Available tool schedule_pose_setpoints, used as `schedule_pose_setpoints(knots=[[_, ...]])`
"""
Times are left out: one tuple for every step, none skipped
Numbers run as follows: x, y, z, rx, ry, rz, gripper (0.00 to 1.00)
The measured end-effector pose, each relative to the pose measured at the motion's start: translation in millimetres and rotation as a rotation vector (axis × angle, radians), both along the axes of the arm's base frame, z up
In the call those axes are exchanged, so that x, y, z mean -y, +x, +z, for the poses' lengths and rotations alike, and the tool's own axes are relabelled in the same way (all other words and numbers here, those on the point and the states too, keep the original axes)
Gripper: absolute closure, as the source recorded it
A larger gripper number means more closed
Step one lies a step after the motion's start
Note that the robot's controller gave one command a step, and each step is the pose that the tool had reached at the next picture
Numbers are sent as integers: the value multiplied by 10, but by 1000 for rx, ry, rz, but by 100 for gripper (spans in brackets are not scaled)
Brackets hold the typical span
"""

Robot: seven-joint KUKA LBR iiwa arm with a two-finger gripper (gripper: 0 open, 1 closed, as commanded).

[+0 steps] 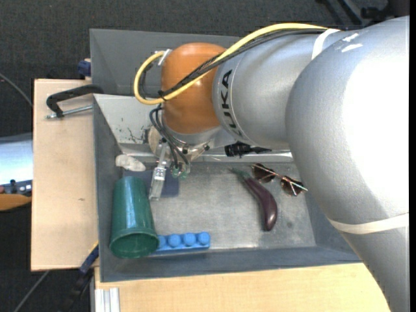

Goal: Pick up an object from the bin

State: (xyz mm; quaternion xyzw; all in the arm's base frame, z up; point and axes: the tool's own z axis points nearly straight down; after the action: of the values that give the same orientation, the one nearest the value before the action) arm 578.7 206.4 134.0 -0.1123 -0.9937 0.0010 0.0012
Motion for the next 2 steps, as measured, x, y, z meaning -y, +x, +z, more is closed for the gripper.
schedule_pose_setpoints(knots=[[178,35,-36,8,7,16,0],[196,-21,-527,5,-1,-139,0]])
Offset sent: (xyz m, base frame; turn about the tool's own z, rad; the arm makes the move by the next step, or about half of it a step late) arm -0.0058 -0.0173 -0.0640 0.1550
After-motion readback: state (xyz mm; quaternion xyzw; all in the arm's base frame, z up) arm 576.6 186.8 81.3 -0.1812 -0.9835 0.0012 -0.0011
